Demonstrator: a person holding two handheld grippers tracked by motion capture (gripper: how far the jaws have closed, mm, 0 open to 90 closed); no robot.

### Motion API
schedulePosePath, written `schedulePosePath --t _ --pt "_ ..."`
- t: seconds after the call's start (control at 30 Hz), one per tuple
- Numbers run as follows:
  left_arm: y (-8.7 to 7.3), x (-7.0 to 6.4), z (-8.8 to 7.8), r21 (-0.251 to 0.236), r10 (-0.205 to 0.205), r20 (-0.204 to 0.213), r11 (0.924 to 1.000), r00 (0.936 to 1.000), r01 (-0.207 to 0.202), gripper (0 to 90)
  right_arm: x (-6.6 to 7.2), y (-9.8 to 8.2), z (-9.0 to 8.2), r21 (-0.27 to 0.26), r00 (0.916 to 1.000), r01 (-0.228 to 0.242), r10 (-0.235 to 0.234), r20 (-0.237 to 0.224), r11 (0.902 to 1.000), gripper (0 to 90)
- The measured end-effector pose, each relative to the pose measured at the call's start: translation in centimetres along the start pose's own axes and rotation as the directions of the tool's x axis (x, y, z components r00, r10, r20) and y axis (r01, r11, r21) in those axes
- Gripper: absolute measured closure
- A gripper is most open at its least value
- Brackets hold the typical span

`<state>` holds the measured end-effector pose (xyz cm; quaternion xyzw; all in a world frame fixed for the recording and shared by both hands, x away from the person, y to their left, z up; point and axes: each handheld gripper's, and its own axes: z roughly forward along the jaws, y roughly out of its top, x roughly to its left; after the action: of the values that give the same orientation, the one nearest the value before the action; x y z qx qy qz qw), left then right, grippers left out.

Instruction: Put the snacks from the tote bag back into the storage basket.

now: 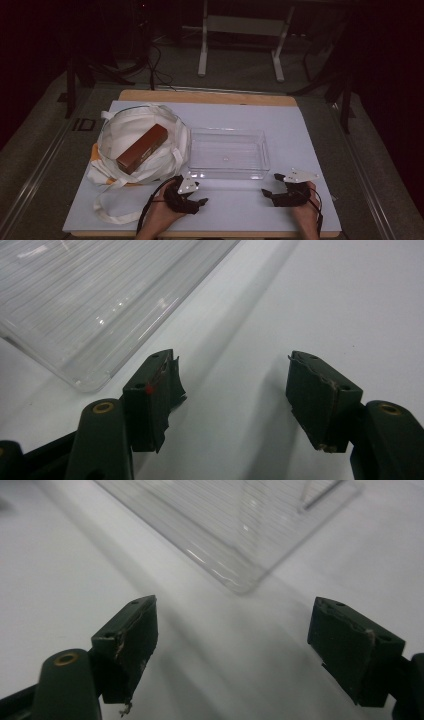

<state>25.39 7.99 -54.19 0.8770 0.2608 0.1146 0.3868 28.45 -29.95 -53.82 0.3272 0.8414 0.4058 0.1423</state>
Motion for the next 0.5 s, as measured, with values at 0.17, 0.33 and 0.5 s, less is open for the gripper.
schedulePosePath --t 0.17,0.33,0.5 --pt "0.00 0.01 0.00 0.000 -0.001 0.002 1.0000 1.0000 0.001 36.7 -0.14 -0.12 -0.31 -0.031 0.9999 -0.013 0.013 -0.007 0.9994 19.9" --pt "0.02 -0.03 0.01 0.000 0.003 0.001 1.0000 1.0000 -0.003 36.7 -0.19 -0.29 -0.62 -0.067 0.9996 -0.013 0.011 -0.024 0.9977 19.9" --pt "0.07 0.05 -0.05 0.003 0.015 0.014 0.9999 0.9998 -0.015 38.2 0.10 -0.32 -0.63 -0.071 0.9997 0.017 -0.019 -0.017 0.9973 19.9"
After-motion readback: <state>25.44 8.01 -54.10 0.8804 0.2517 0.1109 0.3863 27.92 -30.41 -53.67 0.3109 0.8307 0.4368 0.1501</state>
